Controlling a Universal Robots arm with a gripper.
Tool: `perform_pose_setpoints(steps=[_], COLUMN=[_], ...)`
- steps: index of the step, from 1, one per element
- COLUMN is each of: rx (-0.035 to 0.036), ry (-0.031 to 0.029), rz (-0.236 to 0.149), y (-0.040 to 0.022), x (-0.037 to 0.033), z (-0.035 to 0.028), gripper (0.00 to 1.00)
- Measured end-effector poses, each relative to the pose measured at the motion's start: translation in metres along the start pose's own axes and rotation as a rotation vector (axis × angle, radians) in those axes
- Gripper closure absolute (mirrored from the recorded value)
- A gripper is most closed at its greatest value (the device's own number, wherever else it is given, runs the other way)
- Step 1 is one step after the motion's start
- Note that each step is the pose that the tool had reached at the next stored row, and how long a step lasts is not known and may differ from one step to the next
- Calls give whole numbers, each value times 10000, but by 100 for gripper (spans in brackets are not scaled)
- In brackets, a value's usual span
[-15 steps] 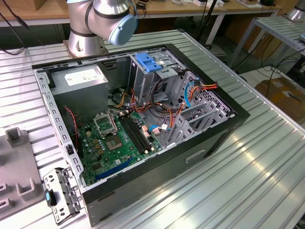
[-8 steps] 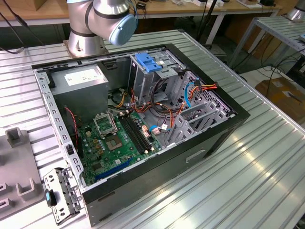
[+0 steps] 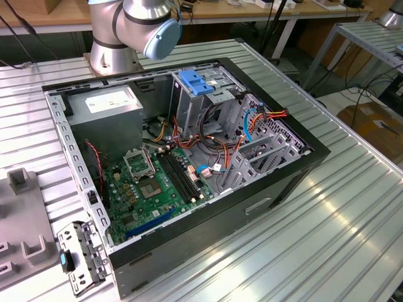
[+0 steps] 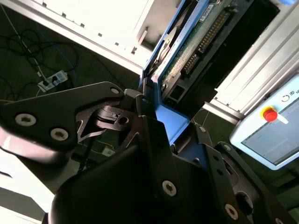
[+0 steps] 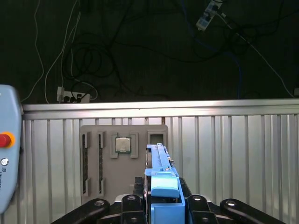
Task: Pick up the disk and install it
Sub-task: 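Pick up the disk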
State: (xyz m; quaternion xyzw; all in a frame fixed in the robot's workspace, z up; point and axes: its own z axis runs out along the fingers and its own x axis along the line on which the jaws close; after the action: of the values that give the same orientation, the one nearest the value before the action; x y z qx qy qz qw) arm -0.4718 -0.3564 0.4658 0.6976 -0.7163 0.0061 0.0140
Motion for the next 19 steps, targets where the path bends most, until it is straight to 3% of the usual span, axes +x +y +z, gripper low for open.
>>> perform_pose_setpoints(steps=[19], rx=[-23], ry=[1], rz=[-1], y=[1], x=[6], z=[-186], gripper=[63])
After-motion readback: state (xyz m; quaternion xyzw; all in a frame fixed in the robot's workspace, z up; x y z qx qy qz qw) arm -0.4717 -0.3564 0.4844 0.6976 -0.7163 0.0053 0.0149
